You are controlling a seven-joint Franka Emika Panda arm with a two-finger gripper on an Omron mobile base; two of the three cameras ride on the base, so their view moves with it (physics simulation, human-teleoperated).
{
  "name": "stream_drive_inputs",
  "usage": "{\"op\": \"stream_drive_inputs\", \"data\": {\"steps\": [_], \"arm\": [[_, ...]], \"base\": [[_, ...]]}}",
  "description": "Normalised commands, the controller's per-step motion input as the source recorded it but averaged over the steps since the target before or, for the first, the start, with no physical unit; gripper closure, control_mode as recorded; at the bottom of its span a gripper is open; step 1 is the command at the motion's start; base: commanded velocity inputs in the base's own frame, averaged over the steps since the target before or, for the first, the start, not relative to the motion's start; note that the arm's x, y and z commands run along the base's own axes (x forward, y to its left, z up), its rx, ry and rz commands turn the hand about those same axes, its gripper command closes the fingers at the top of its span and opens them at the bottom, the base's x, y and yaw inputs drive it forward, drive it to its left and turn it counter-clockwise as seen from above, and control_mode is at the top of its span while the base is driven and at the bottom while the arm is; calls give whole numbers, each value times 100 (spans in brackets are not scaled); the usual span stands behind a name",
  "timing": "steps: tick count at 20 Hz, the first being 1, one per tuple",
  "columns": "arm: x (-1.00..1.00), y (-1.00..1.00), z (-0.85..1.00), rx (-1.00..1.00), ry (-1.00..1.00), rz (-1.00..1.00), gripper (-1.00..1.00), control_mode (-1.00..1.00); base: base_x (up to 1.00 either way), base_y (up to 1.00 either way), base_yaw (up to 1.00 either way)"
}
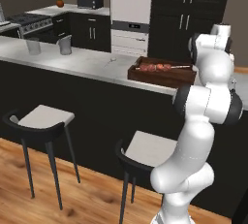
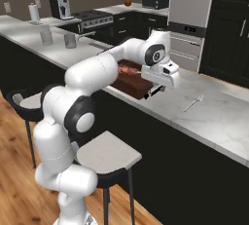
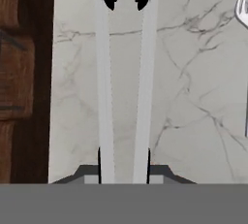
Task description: Take the tongs from the drawer on the right and place them on the dining counter next to the tray containing the kebab skewer.
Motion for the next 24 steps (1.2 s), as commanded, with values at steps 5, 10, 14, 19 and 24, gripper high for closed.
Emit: {"op": "stream_drive_inputs", "data": {"steps": [5,10,14,19,24], "arm": [[14,-23,-29,7,0,-3,100,-100],[12,-19,-25,9,-1,-1,100,-100],[18,-3,-19,1,-4,-3,100,-100],[21,0,-22,0,-6,-3,100,-100],[24,0,-27,0,-2,-3,100,-100]], "base": [[0,0,0],[0,0,0],[0,0,0],[0,0,0],[0,0,0]]}}
